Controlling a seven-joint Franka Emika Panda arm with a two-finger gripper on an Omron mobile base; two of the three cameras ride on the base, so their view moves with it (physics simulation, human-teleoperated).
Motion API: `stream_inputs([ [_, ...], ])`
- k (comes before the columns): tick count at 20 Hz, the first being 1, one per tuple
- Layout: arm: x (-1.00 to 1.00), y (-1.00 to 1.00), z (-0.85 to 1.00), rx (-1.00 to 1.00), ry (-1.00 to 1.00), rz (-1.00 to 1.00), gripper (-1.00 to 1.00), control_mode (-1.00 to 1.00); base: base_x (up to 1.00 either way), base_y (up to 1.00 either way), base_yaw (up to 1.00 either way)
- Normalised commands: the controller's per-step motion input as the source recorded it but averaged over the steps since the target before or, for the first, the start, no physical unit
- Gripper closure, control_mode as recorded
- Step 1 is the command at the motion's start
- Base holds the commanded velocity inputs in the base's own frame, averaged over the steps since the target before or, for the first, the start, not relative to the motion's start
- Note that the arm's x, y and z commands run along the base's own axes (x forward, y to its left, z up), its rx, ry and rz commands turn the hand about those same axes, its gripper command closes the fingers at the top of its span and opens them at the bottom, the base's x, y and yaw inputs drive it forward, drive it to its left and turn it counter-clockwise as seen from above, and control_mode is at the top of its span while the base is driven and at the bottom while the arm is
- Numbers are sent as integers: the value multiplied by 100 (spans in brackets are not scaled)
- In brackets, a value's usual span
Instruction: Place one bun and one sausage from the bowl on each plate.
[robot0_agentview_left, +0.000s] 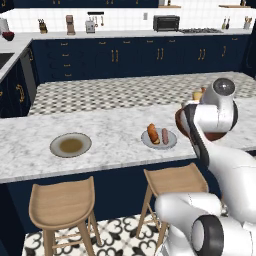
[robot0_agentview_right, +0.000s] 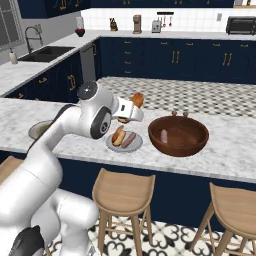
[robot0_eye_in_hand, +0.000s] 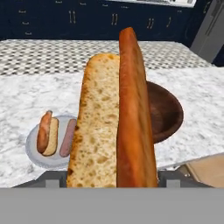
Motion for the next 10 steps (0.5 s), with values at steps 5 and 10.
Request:
stream_inputs([
  [5, -7, 9, 5, 0, 0, 1, 100, 100, -25, 73, 4],
  [10, 0, 0, 0, 0, 0, 0, 100, 100, -2, 100, 5],
])
